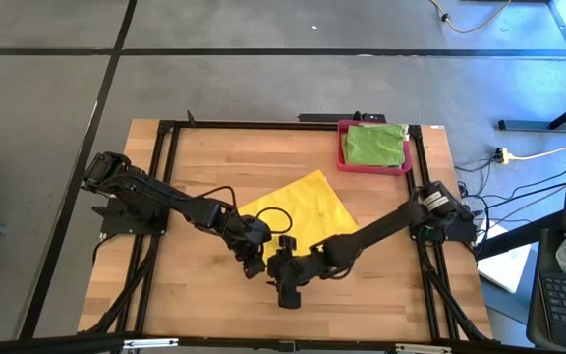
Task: Fold microfiber towels
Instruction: Fold the yellow towel
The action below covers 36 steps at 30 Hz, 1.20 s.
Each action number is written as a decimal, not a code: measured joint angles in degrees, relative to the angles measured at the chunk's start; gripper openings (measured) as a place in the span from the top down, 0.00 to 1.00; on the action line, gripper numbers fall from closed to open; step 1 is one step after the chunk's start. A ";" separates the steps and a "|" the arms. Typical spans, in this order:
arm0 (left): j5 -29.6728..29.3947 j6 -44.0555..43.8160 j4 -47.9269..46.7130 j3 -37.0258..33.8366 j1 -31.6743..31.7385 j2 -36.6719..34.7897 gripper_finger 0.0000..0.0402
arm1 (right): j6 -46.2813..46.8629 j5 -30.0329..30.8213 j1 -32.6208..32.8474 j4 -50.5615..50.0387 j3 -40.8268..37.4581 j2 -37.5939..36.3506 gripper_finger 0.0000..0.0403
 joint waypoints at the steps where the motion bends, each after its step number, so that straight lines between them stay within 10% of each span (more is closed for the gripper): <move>1: 0.00 0.01 0.16 0.00 -0.13 0.00 1.00 | -0.01 0.13 -0.01 -0.01 0.05 0.08 0.46; 26: -1.03 -0.03 1.93 0.00 -1.33 0.02 1.00 | 0.73 0.92 -0.02 5.49 0.11 2.58 0.50; 36: -0.65 -0.03 1.98 0.00 -1.35 0.02 1.00 | 1.71 0.63 -0.31 5.24 0.11 2.58 0.86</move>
